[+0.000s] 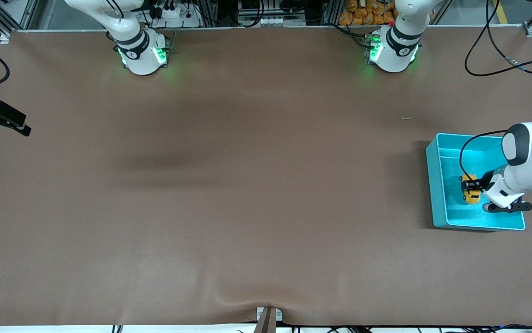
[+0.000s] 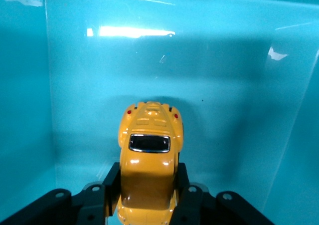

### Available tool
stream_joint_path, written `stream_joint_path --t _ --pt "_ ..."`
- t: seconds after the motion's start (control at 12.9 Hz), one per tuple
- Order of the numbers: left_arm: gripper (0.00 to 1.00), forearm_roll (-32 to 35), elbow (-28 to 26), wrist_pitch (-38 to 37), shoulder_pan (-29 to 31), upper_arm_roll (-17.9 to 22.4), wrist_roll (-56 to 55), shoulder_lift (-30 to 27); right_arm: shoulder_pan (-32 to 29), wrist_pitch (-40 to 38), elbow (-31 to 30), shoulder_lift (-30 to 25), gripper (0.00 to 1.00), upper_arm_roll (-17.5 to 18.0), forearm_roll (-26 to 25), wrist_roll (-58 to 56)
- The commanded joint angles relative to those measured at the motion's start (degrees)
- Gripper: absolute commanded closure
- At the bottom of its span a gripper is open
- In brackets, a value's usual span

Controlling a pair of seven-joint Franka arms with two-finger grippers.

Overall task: Wind and store yellow beetle car
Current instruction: 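Open the left gripper to drop the car in the bin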

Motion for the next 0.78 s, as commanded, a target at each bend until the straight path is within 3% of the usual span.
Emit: stream_joint_path --t 0.0,0.31,0.7 --pt "1.0 1.6 -1.4 0.2 0.4 -0.6 -0.3 -2.7 -0.1 -1.8 0.5 -0.9 0.0 0.5 -0.3 0.0" --pt "1.0 1.0 -4.1 -0.5 0.5 -1.9 0.2 -11.9 0.0 -2.2 1.0 -1.0 0.0 0.6 -0.3 0.0" --pt "1.0 0.8 -4.1 -1.6 0.7 -2.7 0.2 -10.9 0.3 -2.0 1.1 -0.8 0.0 0.7 -0.3 -0.2"
